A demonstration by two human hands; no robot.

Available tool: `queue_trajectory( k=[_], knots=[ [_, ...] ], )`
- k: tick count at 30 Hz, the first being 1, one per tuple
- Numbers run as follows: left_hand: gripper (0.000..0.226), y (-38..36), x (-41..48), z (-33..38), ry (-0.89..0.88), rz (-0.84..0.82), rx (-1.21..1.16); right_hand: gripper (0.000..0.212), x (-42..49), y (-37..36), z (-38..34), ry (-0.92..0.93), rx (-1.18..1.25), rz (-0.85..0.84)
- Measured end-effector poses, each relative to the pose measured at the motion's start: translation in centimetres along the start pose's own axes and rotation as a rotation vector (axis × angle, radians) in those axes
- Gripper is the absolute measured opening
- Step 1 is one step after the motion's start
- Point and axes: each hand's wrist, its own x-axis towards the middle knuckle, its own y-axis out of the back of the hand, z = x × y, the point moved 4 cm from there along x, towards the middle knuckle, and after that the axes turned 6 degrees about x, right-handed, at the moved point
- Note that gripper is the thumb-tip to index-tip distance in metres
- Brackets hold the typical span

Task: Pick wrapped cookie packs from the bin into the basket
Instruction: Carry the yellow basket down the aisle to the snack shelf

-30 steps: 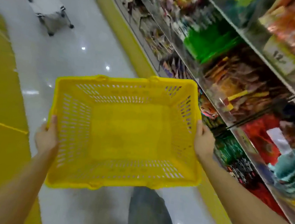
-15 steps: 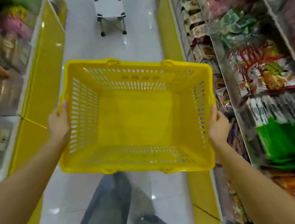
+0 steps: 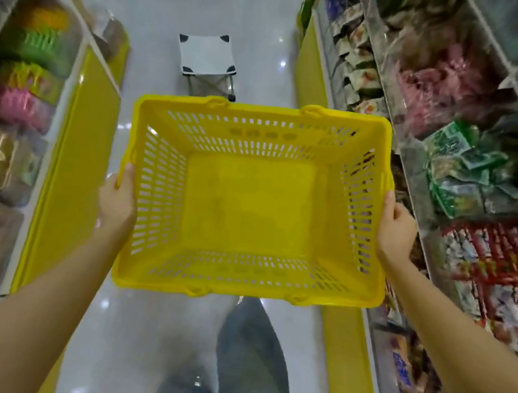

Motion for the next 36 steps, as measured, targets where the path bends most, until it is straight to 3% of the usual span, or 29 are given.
queue_trajectory(
  k=[13,23,27,30,36],
  knots=[
    [0.061,-8.1,22.0,8.8,0.071,0.008,-0.01,0.052,22.6,-16.1,-11.1,0.005,-0.093,-0.129],
    [0.056,-14.6,42.8,18.0,0.092,-0.073,0.001,0.055,37.4,-27.6,-20.7,0.007,-0.066,-0.086],
    [0.055,-18.5,50.4,22.2,0.088,-0.089,-0.001,0.066,44.1,-32.1,-21.6,-0.075,-0.074,-0.089],
    [0.059,-21.5,55.7,24.7,0.122,-0.097,0.019,0.058,49.2,-35.7,-22.9,-0.124,-0.11,-0.104],
    [0.04,-26.6,65.5,29.2,0.138,-0.124,0.083,0.05,57.8,-42.3,-26.1,-0.183,-0.122,-0.102]
  ],
)
